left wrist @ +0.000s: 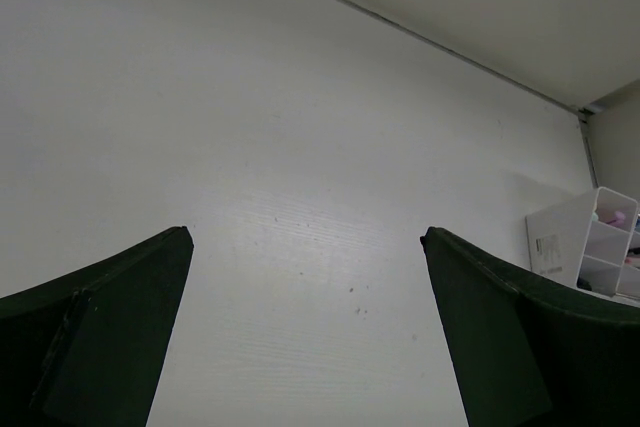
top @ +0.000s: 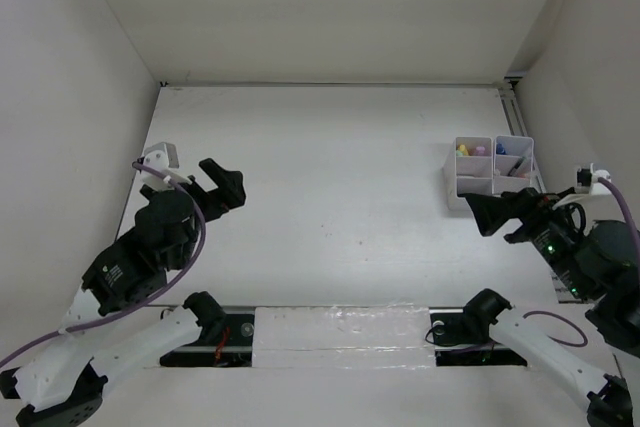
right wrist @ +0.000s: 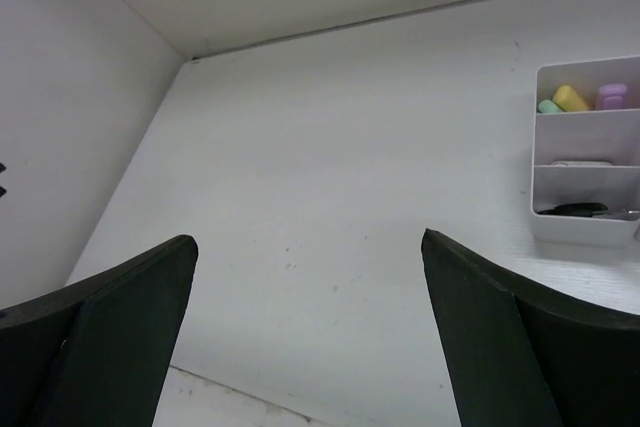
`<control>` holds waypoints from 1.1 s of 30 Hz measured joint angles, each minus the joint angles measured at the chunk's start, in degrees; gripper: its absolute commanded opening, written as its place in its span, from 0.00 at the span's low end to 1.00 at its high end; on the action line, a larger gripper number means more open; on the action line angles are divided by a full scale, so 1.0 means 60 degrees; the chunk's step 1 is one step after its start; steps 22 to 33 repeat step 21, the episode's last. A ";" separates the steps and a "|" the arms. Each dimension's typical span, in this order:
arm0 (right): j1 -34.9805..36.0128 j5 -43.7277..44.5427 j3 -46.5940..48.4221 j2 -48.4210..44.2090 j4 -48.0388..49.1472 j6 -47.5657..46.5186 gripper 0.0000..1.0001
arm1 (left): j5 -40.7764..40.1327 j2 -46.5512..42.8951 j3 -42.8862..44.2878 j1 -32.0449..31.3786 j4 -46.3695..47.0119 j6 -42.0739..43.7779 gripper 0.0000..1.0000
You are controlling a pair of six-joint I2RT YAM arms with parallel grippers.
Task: Sort the stationery into containers
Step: Reset both arms
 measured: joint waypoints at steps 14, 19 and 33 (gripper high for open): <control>0.0015 -0.0117 0.1035 0.0313 -0.1483 -0.0178 1.00 | 0.0084 -0.0346 0.0732 0.0000 -0.1064 -0.0492 1.00; 0.0015 0.0040 0.1035 0.0302 -0.1610 -0.0178 1.00 | 0.0084 -0.0477 0.0739 0.0000 -0.1118 -0.0492 1.00; 0.0015 0.0073 0.1035 0.0302 -0.1614 -0.0178 1.00 | 0.0087 -0.0506 0.0739 0.0000 -0.1151 -0.0495 1.00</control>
